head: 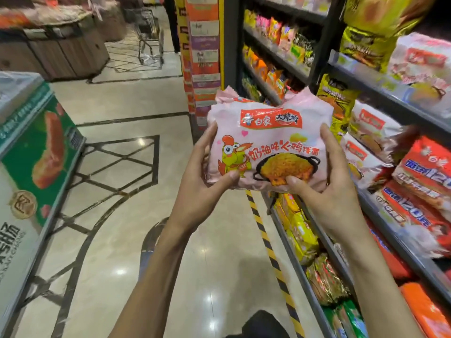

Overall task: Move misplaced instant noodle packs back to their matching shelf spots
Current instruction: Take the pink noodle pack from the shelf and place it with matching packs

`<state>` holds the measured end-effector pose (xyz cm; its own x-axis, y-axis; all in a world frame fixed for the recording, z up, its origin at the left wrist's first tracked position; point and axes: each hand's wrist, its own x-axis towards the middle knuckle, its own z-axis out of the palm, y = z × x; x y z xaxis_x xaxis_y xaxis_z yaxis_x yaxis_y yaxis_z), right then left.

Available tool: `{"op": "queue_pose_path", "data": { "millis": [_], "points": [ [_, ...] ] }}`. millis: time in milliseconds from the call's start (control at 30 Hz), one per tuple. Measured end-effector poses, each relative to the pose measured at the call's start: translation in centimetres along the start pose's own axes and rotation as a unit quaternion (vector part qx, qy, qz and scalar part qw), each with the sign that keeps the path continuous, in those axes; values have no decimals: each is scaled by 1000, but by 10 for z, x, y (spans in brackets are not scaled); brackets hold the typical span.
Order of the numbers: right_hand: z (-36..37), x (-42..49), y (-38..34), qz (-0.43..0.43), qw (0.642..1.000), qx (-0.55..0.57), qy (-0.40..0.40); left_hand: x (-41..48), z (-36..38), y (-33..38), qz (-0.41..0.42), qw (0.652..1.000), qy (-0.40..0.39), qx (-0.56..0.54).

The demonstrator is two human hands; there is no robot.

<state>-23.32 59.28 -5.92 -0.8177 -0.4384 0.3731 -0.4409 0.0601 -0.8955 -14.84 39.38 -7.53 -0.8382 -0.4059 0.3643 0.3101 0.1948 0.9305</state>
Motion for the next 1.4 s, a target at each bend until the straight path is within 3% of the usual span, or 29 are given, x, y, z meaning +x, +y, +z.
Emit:
{"op": "queue_pose_path", "data": {
  "millis": [167,400,633,800,900,1133,1400],
  "points": [
    [2,83,39,2,1000,-3,23,94,5,-39,0,999,-24,-35],
    [-11,202,93,16,996,-11,87,241,27,-94,30,997,-65,8],
    [-29,282,113,-6,977,-104,188,356,63,-118,87,989,-104,-62],
    [-48,303,111,6,951,-113,287,414,98,-123,127,965,-199,-112],
    [-57,307,104,21,928,-155,338,440,125,-123,141,944,-257,-154],
    [-74,305,78,3,828,-328,454,481,185,-114,146,870,-400,-247],
    [-84,295,53,-15,752,-406,519,496,229,-91,174,800,-496,-289]
  ]
}}
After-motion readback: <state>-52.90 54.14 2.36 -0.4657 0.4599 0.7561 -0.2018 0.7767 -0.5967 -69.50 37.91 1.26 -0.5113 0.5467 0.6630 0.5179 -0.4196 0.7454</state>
